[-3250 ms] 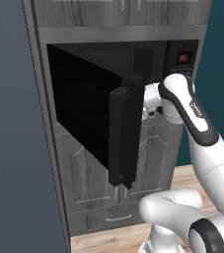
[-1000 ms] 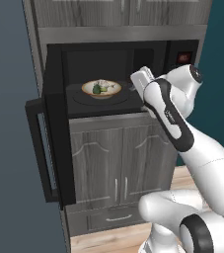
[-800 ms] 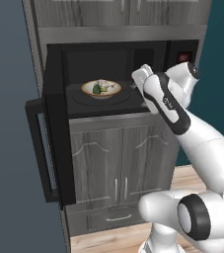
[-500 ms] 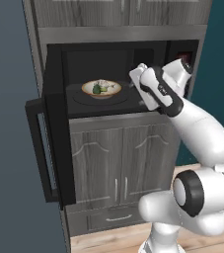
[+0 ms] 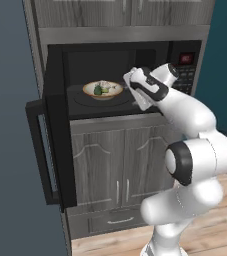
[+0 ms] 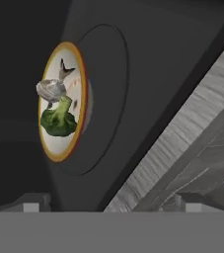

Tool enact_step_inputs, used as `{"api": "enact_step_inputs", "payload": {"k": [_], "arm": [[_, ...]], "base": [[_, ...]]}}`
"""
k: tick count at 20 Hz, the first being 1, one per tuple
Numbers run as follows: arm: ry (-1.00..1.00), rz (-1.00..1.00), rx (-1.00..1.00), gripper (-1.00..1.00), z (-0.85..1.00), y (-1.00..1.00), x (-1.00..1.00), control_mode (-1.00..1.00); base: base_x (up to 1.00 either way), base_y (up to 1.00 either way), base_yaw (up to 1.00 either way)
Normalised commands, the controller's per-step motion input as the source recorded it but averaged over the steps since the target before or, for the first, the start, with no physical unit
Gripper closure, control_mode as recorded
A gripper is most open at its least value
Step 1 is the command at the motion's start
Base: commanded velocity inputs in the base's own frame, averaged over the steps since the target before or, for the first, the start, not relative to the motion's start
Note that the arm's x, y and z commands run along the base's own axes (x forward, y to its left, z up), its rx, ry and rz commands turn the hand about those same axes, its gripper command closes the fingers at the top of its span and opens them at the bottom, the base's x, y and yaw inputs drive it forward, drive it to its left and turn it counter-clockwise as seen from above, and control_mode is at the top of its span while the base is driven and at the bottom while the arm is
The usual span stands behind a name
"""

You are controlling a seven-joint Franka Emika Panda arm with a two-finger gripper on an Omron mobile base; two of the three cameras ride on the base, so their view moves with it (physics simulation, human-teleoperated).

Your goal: The microwave is finished heating the fish and broccoli. Take the bowl containing the food and place it on the dining counter.

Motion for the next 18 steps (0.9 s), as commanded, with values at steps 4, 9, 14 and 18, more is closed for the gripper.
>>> {"api": "enact_step_inputs", "payload": {"k": [4,9,14,18], "arm": [[0.0,0.0,0.0,-1.0,-0.2,0.25,0.71,-1.0],[0.01,0.0,0.0,-1.0,-0.24,0.27,0.66,-1.0],[0.03,0.0,0.0,-1.0,-0.2,0.25,0.64,-1.0],[0.05,0.0,0.0,-1.0,-0.21,0.2,0.61,-1.0]], "base": [[0.0,0.0,0.0],[0.0,0.0,0.0],[0.0,0.0,0.0],[0.0,0.0,0.0]]}}
